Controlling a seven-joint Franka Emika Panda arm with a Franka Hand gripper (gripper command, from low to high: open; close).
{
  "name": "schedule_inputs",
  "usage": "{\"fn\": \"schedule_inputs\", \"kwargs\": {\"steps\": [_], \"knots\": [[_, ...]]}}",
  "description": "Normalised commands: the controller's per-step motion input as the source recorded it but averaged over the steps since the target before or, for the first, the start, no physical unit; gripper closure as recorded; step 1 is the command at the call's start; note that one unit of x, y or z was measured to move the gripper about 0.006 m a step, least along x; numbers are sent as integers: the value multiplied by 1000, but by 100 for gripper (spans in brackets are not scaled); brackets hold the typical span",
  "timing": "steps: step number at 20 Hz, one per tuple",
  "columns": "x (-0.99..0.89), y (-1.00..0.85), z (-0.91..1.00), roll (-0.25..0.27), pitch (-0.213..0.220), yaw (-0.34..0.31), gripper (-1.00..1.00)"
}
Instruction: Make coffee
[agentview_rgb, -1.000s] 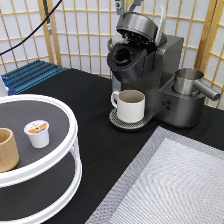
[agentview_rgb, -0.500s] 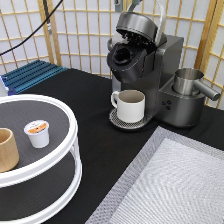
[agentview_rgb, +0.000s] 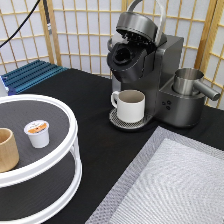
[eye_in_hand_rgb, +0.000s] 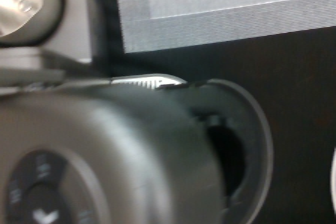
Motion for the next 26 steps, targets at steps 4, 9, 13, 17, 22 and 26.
{"fn": "schedule_inputs", "kwargs": {"steps": [4, 9, 13, 17, 22, 26], "knots": [[-208, -283, -4, 13, 0, -287, -100], [-227, -182, -83, 0, 0, -335, -100], [-290, -214, -242, 0, 0, -318, -100], [-427, -276, -378, 0, -2, -272, -100], [-404, -293, -471, 0, -27, -270, -100], [-367, -364, -525, 0, -93, -241, -100]]}}
